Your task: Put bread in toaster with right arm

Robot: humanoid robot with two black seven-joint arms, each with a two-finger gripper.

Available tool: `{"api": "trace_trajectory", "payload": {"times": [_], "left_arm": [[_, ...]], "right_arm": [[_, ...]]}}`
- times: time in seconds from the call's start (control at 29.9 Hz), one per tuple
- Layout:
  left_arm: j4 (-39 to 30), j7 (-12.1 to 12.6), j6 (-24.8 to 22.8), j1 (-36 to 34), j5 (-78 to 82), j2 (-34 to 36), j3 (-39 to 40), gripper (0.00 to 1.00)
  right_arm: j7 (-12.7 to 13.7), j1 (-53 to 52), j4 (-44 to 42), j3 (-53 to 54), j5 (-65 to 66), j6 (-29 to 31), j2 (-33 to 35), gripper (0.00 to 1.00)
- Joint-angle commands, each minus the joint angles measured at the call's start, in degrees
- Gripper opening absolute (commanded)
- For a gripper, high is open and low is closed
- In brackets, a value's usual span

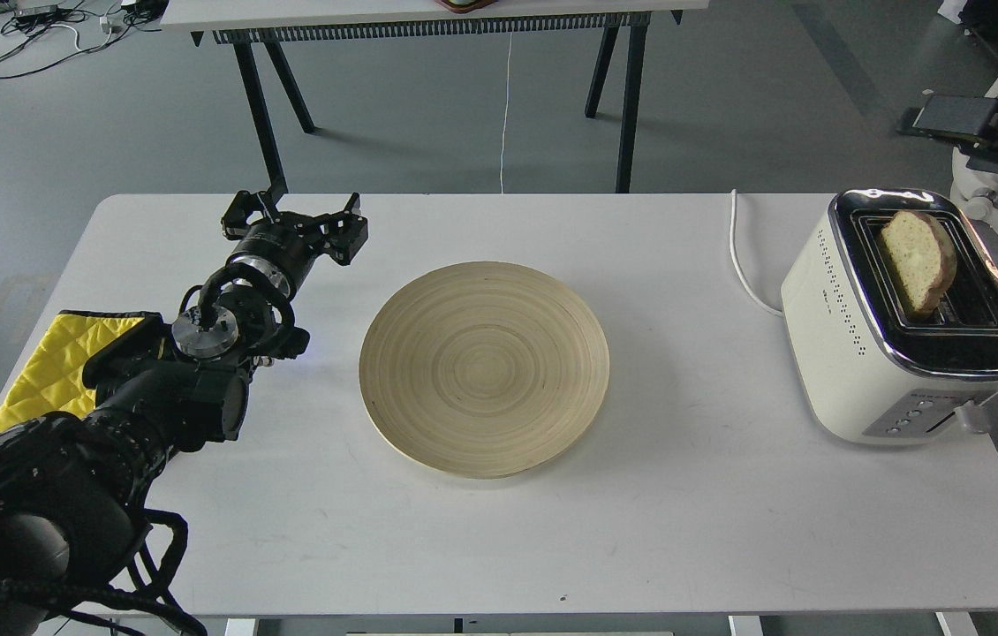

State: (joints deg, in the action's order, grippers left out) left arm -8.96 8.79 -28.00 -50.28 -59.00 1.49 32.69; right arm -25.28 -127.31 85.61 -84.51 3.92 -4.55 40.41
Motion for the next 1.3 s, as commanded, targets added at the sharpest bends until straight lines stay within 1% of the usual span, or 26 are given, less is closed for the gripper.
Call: {"api": "trace_trajectory", "payload": {"times": [0.0,0.07,0.13,0.27,0.4,0.47,0.57,0.67,0.77,1.0,1.27], "left_arm": [[0.0,0.0,0.0,0.0,0.0,0.0,0.0,1.0],[0.0,0.0,0.0,-0.1,-0.1,0.0,0.0,1.0],[0.0,0.0,0.0,-0.1,0.0,0.0,0.0,1.0],[0.0,0.0,0.0,-0.1,0.0,0.0,0.0,1.0],[0.0,0.0,0.0,-0.1,0.0,0.0,0.0,1.0],[0.0,0.0,0.0,-0.1,0.0,0.0,0.0,1.0],[0.0,0.0,0.0,-0.1,0.0,0.0,0.0,1.0],[0.0,0.0,0.0,0.0,0.0,0.0,0.0,1.0],[0.0,0.0,0.0,-0.1,-0.1,-0.1,0.0,1.0],[0.0,0.0,0.0,-0.1,0.0,-0.1,0.0,1.0],[0.0,0.0,0.0,-0.1,-0.1,-0.1,0.0,1.0]], "right_arm": [[-0.4,6.9,-0.1,13.8,-7.1,0.1,2.0,0.94],[-1.0,11.4,-0.1,20.8,-8.8,0.0,2.6,0.93],[-2.7,16.6,-0.3,28.0,-11.2,0.0,2.6,0.93],[-2.7,28.5,-0.6,44.0,-17.1,0.2,1.7,0.94],[-2.7,38.3,-3.7,56.9,-17.8,1.2,-1.1,0.96],[-2.7,43.8,-7.5,63.0,-18.5,3.8,-3.7,0.96],[-2.7,50.9,-14.9,70.1,-26.3,13.0,-7.3,0.96],[-2.7,55.1,-24.1,71.7,-35.1,25.3,-11.6,0.96],[-2.7,58.6,-30.6,71.7,-40.3,32.5,-15.3,0.97],[-2.7,63.8,-39.2,72.7,-42.0,32.5,-21.6,0.99],[-2.7,68.8,-42.2,75.8,-41.6,32.5,-23.8,0.99]]}}
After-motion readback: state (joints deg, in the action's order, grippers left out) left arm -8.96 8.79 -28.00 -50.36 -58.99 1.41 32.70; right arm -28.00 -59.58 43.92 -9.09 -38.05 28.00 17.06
